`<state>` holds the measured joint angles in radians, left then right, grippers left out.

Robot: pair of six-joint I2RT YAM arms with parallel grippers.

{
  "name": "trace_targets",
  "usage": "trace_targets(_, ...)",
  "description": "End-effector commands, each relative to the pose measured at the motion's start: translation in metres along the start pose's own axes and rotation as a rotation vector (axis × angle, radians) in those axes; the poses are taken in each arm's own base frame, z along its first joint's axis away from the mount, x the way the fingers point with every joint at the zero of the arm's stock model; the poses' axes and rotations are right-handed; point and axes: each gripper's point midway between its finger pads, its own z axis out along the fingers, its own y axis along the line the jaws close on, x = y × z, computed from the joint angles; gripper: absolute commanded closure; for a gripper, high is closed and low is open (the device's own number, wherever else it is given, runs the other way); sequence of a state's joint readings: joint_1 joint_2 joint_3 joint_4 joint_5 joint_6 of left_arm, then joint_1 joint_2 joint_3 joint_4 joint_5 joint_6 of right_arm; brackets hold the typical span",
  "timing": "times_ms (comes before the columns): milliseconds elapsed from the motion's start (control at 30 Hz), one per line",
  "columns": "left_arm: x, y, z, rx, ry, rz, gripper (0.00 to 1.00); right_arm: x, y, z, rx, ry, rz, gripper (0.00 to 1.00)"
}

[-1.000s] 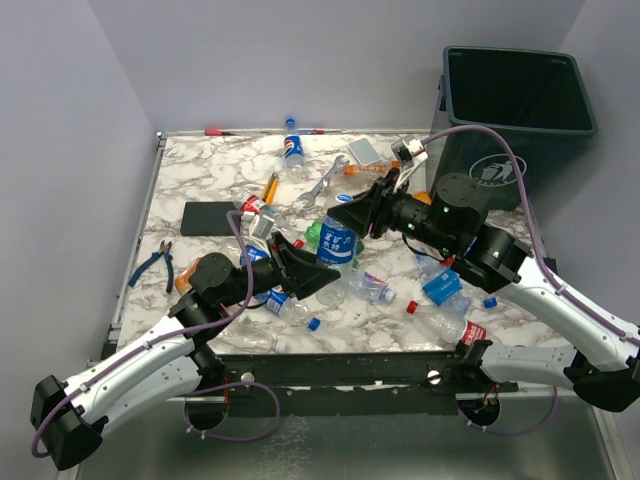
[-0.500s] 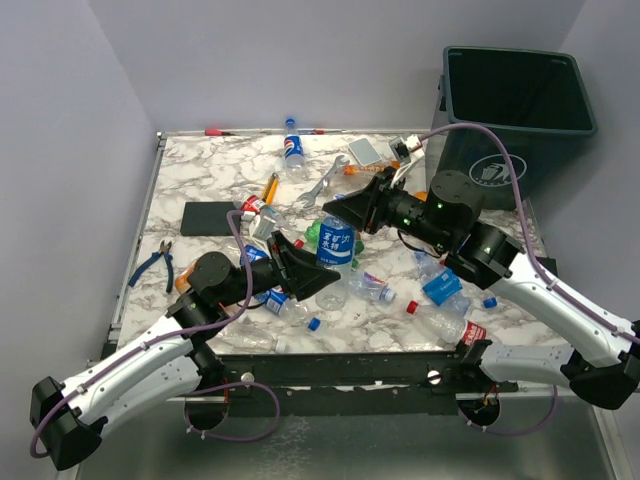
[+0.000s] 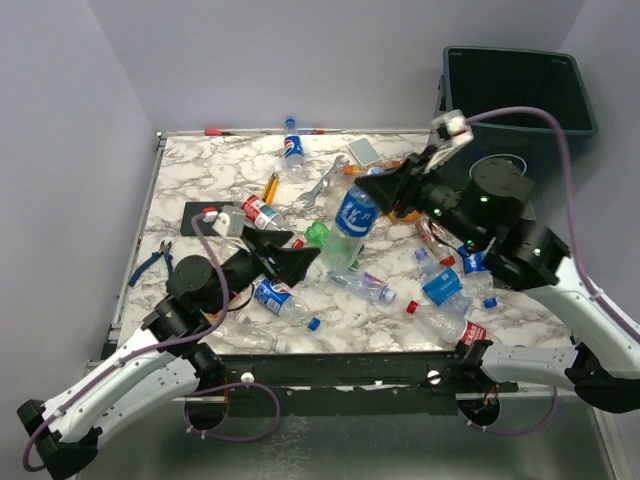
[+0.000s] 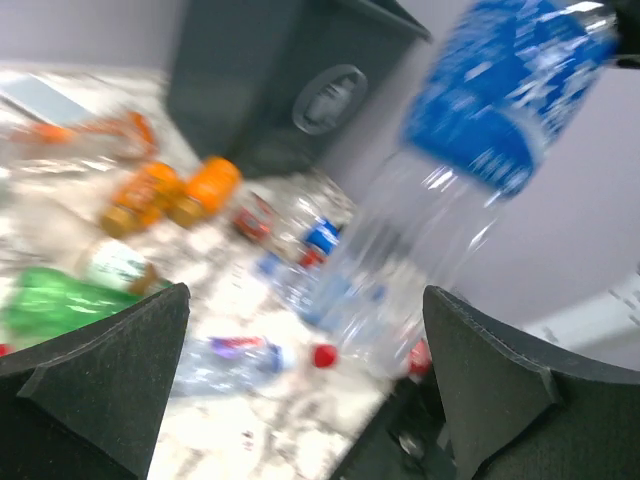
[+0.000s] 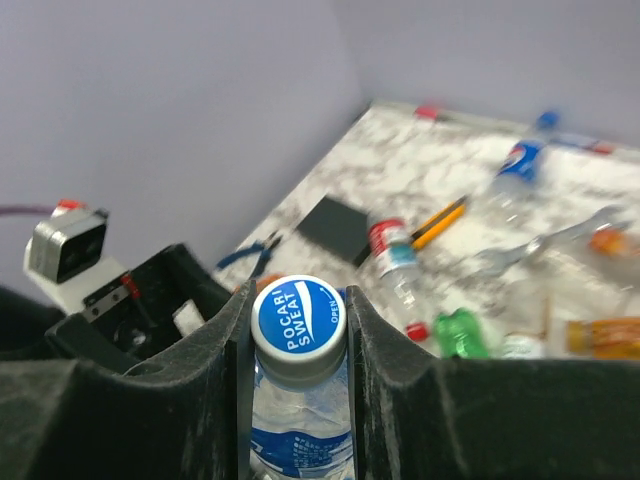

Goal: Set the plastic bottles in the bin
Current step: Place the plastic bottle in the trash bin.

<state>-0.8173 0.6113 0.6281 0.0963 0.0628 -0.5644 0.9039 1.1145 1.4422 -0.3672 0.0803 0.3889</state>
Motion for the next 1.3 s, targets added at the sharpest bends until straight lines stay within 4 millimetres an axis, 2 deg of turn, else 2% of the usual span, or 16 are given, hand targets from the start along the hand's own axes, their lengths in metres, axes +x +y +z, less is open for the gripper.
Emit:
trace_targets(0, -0.035, 0.063, -0.032, -0.352, -0.165, 0.137, 0.01, -0.093, -0.039, -0.067, 0.276, -0.248, -0.195, 1.0)
trace_targets(100, -0.039, 0.086, -0.046, -0.472, -0.224, 0.144, 0.01, -0.145, -0.064, -0.101, 0.474, -0.444, -0.252, 1.0)
trace_targets(167, -0.031, 0.095, -0.049, -0.499, -0.218, 0.155, 0.01, -0.182, -0.074, -0.123, 0.599, -0.593, -0.273, 1.0)
trace_targets(200, -0.025, 0.099, -0.048, -0.504, -0.203, 0.16, 0.01, -0.191, -0.079, -0.129, 0.657, -0.625, -0.29, 1.0)
trace_targets(233, -0.019, 0.101, -0.048, -0.503, -0.186, 0.163, 0.01, -0.212, -0.077, -0.14, 0.691, -0.718, -0.28, 1.0)
trace_targets(300, -0.006, 0.107, -0.046, -0.508, -0.158, 0.152, 0.01, -0.235, -0.075, -0.146, 0.741, -0.807, -0.291, 1.0)
trace_targets(400, 0.007, 0.11, -0.043, -0.499, -0.136, 0.121, 0.01, -0.27, -0.07, -0.145, 0.799, -0.904, -0.312, 1.0)
trace_targets(467, 0.014, 0.11, -0.04, -0.482, -0.122, 0.117, 0.01, -0.29, -0.076, -0.131, 0.828, -0.927, -0.317, 1.0)
trace_targets(533, 0.018, 0.109, -0.038, -0.466, -0.103, 0.123, 0.01, -0.307, -0.093, -0.115, 0.849, -0.932, -0.302, 1.0)
trace_targets(667, 0.023, 0.106, -0.035, -0.446, -0.079, 0.126, 0.01, -0.332, -0.137, -0.114, 0.917, -1.086, -0.228, 1.0)
trace_targets(800, 0.022, 0.102, -0.036, -0.425, -0.086, 0.122, 0.01, -0.347, -0.188, -0.12, 0.979, -1.194, -0.179, 1.0)
trace_targets(900, 0.017, 0.099, -0.037, -0.41, -0.112, 0.108, 0.01, -0.343, -0.234, -0.115, 0.977, -1.202, -0.083, 1.0)
trace_targets(1000, 0.018, 0.097, -0.036, -0.397, -0.111, 0.106, 0.01, -0.328, -0.274, -0.1, 0.985, -1.145, -0.047, 1.0)
trace_targets(1133, 0.017, 0.096, -0.037, -0.397, -0.116, 0.107, 0.01, -0.303, -0.325, -0.086, 1.097, -1.017, -0.082, 1.0)
trace_targets(1267, 0.018, 0.097, -0.036, -0.397, -0.113, 0.109, 0.01, -0.257, -0.37, -0.064, 1.172, -0.807, -0.121, 1.0)
